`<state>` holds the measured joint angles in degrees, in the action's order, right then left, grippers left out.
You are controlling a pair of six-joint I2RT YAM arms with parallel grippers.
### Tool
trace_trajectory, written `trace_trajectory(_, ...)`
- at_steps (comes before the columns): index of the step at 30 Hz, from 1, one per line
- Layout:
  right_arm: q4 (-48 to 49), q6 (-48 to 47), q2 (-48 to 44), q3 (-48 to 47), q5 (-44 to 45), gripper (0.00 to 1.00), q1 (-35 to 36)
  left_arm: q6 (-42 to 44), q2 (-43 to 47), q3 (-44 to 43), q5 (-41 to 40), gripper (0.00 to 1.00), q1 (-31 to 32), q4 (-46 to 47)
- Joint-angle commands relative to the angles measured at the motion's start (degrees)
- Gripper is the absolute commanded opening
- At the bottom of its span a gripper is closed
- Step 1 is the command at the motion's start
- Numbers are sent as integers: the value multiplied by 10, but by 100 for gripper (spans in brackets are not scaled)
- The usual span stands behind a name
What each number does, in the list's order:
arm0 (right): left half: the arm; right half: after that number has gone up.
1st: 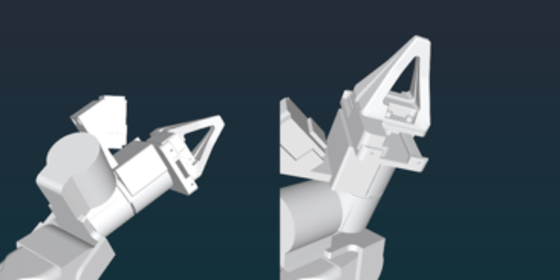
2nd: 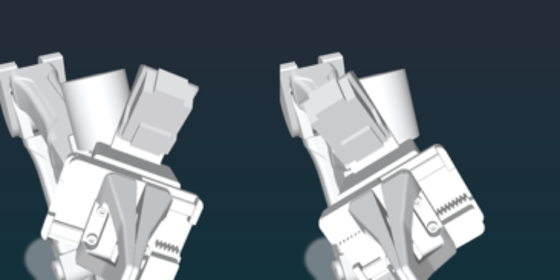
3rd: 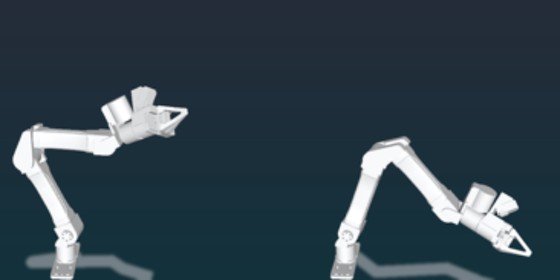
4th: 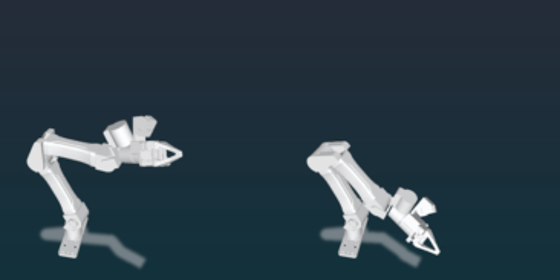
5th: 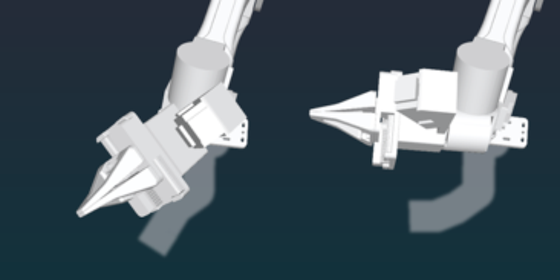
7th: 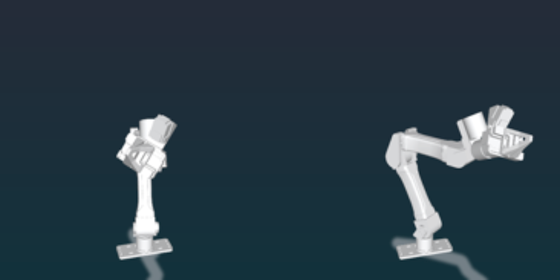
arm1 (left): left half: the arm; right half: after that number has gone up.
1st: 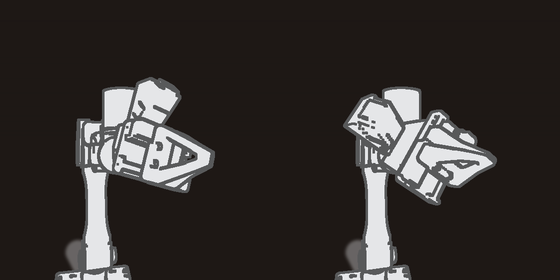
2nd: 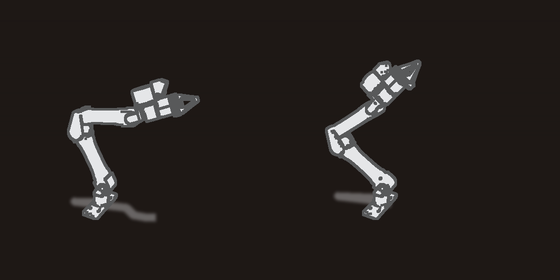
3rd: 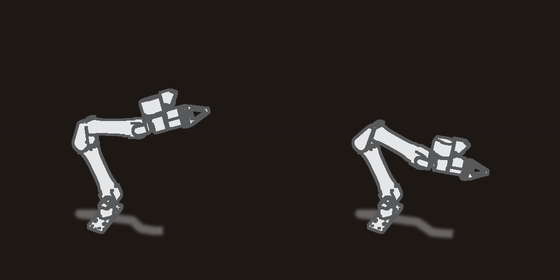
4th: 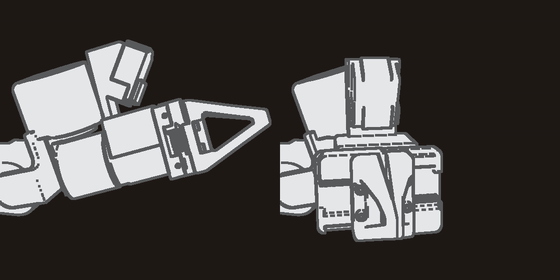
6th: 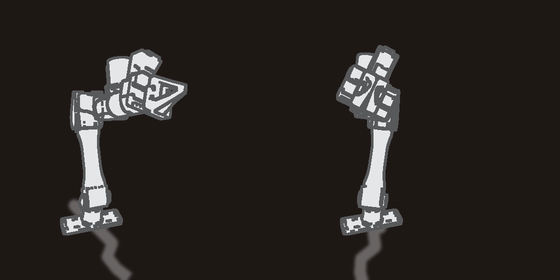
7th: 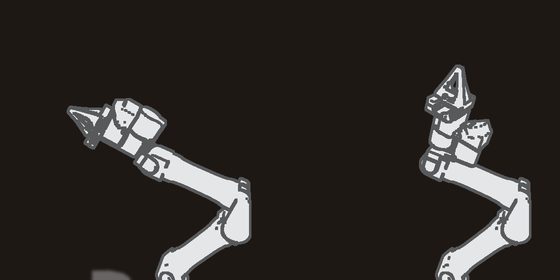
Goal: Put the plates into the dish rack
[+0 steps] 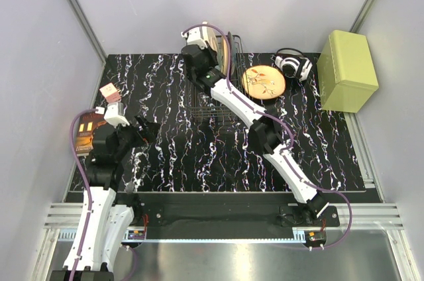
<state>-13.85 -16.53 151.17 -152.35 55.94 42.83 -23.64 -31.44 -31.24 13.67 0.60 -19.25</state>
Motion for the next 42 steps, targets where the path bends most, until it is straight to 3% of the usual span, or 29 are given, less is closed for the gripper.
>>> trace_trajectory(1, 53, 28, -31, -29, 10, 0, 13, -4, 8, 4, 7, 99, -4, 32)
trace_trajectory(15, -14, 86, 11, -17, 3, 0, 10, 5, -5, -7, 9, 99, -4, 15)
trace_trajectory(18, -18, 94, 13, -17, 6, 12, 8, 6, -11, -10, 10, 99, -4, 12)
trace_trajectory(19, -20, 95, 13, -16, 6, 24, 8, 7, -13, -12, 10, 99, -4, 11)
trace_trajectory(23, -21, 87, 4, -12, 3, 42, 7, 8, -21, -19, 11, 99, -4, 9)
trace_trajectory(29, -50, 105, -65, 39, -34, 54, 6, 3, -39, -34, 12, 99, -4, 9)
trace_trajectory(33, -117, 124, -123, 70, -58, 61, 10, 3, -49, -49, 8, 99, -4, 9)
trace_trajectory(37, -153, 137, -255, 141, -92, 67, 3, 29, -68, -93, -25, 99, -4, -28)
trace_trajectory(40, -173, 210, -380, 229, -183, 80, -60, 82, -111, -144, -121, 99, -4, -79)
trace_trajectory(42, -199, 229, -429, 288, -287, 85, -106, 152, -150, -172, -131, 99, -4, -86)
